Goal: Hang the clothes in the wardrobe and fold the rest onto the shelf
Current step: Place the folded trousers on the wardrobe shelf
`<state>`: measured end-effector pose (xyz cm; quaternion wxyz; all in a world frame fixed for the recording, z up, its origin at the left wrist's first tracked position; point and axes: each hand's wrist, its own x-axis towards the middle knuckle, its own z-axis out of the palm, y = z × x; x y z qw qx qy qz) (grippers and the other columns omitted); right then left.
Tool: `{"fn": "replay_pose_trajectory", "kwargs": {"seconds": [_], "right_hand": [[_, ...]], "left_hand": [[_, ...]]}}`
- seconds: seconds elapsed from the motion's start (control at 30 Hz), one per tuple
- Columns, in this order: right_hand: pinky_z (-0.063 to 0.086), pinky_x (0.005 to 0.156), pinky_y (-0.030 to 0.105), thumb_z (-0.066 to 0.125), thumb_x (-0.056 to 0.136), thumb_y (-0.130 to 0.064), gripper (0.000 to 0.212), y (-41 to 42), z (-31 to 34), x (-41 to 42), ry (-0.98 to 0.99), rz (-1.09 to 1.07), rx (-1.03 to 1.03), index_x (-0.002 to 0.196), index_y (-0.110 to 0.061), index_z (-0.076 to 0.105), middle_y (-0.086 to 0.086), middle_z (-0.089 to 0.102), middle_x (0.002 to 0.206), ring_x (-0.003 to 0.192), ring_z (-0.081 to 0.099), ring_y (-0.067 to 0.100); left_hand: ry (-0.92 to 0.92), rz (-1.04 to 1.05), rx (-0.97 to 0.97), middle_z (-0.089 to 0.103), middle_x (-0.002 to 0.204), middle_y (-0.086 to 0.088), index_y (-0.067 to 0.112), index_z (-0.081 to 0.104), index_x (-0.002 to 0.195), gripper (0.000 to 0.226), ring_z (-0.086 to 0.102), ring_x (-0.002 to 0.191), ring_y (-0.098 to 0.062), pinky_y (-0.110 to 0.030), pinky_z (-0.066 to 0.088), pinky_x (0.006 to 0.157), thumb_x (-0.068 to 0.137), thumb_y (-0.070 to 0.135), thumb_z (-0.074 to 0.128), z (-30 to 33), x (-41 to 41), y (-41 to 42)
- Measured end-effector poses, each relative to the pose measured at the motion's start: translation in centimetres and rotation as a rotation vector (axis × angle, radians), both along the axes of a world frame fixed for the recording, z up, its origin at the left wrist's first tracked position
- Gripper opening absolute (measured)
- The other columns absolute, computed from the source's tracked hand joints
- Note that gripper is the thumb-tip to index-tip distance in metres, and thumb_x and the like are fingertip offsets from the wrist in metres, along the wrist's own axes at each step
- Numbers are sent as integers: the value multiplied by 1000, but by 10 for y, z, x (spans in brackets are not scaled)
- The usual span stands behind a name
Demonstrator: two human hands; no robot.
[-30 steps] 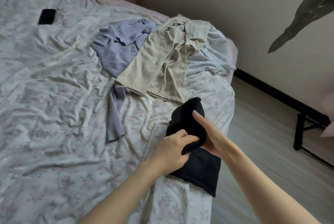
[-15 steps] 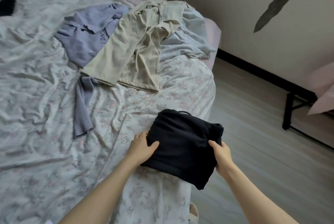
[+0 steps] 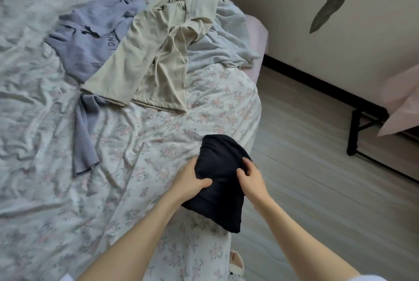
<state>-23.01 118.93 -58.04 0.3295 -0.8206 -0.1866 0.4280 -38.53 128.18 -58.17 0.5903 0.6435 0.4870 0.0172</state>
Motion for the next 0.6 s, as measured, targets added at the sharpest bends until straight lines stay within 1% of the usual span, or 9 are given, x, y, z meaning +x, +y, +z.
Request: {"fn": "replay_pose_trajectory", "kwargs": {"seconds": [0.07, 0.17, 0.2, 0.27, 0.37, 0.43, 0.5, 0.53, 0.6], "right_hand": [[29, 112, 35, 44, 94, -14, 51, 9, 18, 6, -179, 66, 96, 144, -15, 33, 2, 37, 147, 135, 34, 19], [23, 109, 25, 43, 94, -13, 51, 25, 48, 15, -246, 170, 183, 144, -17, 33, -3, 35, 148, 137, 30, 13], [23, 107, 21, 43, 94, -14, 50, 32, 61, 13, -253, 210, 200, 143, -18, 35, -5, 37, 147, 136, 31, 11], [22, 106, 20, 43, 94, -14, 48, 42, 77, 8, -294, 259, 239, 142, -20, 38, -6, 39, 146, 135, 31, 10], [24, 113, 29, 44, 93, -9, 48, 63, 97, -19, -317, 324, 346, 140, -17, 41, -4, 43, 142, 134, 33, 13], [26, 114, 32, 43, 93, -8, 49, 75, 100, -44, -257, 382, 366, 140, -17, 40, -3, 44, 142, 133, 35, 11], [26, 114, 32, 41, 94, -10, 50, 79, 93, -68, -156, 428, 346, 143, -18, 37, -4, 41, 145, 135, 33, 8], [27, 114, 31, 40, 95, -12, 50, 81, 87, -80, -111, 448, 328, 144, -19, 36, -5, 40, 146, 135, 33, 8], [31, 109, 26, 39, 96, -16, 49, 80, 74, -100, -44, 478, 267, 144, -22, 35, -7, 42, 144, 132, 39, 9]], "left_hand": [[-21, -101, 49, 63, 110, 7, 26, 50, 118, 41, 61, 96, -14, -38, 51, 86, 80, 18, 64, 18, 1, 4], [-114, -153, 42, 66, 105, 6, 26, 53, 114, 35, 62, 97, -16, -40, 51, 88, 82, 14, 61, 49, -3, 10], [-149, -120, 42, 66, 105, 8, 29, 54, 112, 34, 63, 97, -15, -36, 51, 87, 82, 14, 62, 64, -10, 14], [-195, -17, 66, 65, 101, 13, 34, 54, 105, 32, 62, 95, -10, -25, 50, 80, 82, 14, 64, 82, -20, 27], [-210, 211, 108, 64, 101, 12, 27, 55, 104, 30, 62, 93, -7, -17, 47, 72, 82, 12, 68, 106, -54, 56], [-123, 314, 145, 64, 106, 4, 19, 54, 113, 33, 61, 96, -12, -22, 48, 77, 83, 11, 68, 111, -84, 75], [58, 351, 230, 61, 116, -3, 13, 50, 123, 40, 57, 106, -22, -33, 46, 88, 85, 14, 64, 105, -113, 86], [162, 354, 271, 59, 120, -5, 13, 46, 127, 44, 55, 110, -27, -35, 45, 88, 87, 18, 62, 102, -127, 89], [396, 348, 328, 56, 124, -8, 17, 36, 135, 49, 53, 110, -33, -35, 43, 82, 91, 26, 55, 94, -151, 88]]}}
